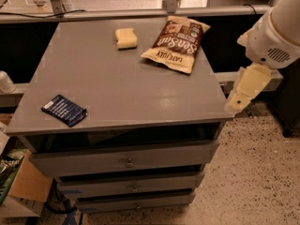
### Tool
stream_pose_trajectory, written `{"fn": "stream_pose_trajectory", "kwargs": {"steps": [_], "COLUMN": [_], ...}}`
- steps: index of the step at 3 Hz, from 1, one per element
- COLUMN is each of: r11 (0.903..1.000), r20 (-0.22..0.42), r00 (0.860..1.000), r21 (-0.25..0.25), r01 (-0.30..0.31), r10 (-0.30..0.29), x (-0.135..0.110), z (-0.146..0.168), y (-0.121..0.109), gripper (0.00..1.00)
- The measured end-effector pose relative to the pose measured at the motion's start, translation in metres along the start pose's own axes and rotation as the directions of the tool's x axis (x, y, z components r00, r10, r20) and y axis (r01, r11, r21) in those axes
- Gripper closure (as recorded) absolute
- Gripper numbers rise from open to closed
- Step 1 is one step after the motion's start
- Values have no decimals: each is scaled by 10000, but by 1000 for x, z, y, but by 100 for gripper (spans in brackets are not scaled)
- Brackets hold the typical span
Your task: Move brown chip bag near rxbar blueberry
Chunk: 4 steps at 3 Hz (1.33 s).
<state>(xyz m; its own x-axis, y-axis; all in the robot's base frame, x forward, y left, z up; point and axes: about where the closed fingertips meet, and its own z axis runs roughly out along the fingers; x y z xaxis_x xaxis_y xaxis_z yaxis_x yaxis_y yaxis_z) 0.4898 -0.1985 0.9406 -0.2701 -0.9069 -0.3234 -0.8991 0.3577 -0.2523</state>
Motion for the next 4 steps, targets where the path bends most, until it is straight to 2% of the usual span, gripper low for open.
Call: {"fn": "stream_pose_trajectory", "kwargs": {"steps": [1,2,3,4], "r11": [9963,9880,9711,9712], "r20": [691,1287,2133,2128], "r00": [9951,9849,9622,9624], "r21": [434,872,1310,1304], "r01": [-736,-1277,-1997,-1995], "r10": [705,1159,1691,1691], "x": [-19,-38,-56,-56], "z": [38,72,100,100], "y": [-33,-64,-100,-99], "gripper": [0,0,0,0]}}
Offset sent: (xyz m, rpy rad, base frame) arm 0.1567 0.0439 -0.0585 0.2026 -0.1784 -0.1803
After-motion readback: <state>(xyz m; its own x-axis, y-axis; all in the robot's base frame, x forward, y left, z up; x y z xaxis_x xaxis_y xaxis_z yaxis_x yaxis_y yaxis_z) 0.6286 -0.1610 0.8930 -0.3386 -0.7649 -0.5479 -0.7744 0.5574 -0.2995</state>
